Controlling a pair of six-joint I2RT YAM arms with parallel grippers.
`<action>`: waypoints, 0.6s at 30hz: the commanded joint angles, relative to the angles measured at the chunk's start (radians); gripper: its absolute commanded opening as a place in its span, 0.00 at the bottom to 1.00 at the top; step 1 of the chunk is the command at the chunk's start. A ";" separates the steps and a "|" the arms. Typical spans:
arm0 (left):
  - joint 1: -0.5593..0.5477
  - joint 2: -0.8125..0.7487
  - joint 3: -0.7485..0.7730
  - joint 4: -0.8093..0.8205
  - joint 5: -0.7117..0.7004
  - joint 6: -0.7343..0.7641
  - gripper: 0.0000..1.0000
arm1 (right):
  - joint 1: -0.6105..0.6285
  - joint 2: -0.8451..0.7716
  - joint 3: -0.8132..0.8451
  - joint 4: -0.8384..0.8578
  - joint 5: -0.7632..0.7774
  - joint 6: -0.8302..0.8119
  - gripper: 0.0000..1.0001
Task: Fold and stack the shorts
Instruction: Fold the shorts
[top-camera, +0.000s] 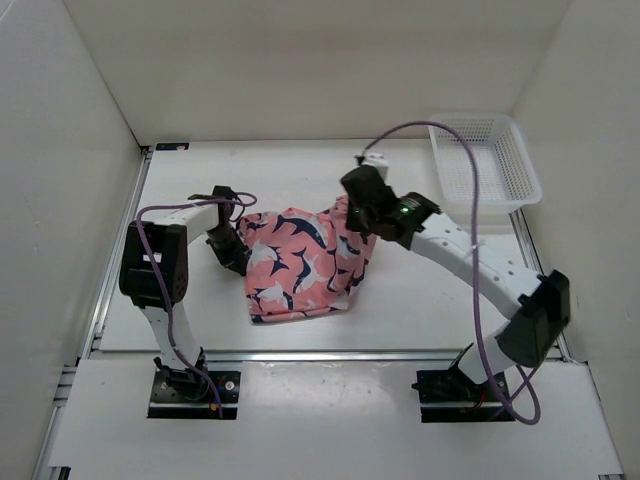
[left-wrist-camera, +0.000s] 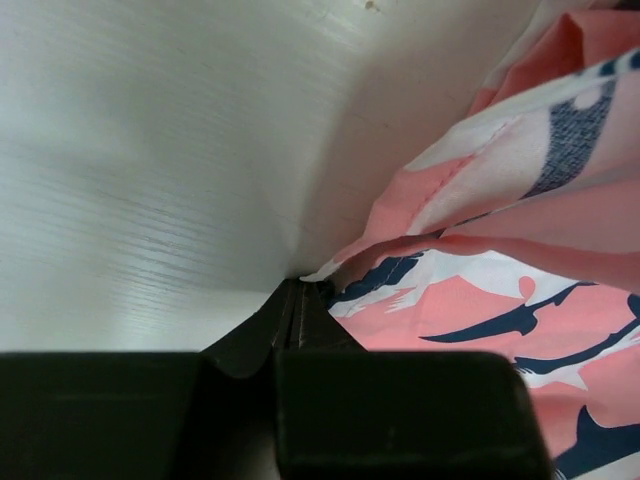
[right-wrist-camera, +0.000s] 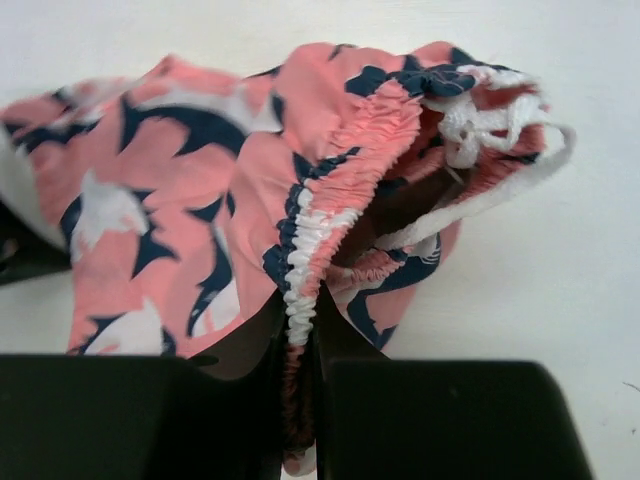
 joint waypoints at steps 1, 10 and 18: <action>-0.008 0.012 0.017 0.038 0.016 -0.001 0.10 | 0.161 0.148 0.158 -0.042 0.104 -0.073 0.00; -0.008 -0.008 -0.003 0.047 0.025 0.017 0.10 | 0.364 0.504 0.444 -0.065 0.139 -0.137 0.00; 0.042 -0.051 -0.012 0.047 0.053 0.037 0.10 | 0.384 0.644 0.553 -0.025 0.051 -0.166 0.00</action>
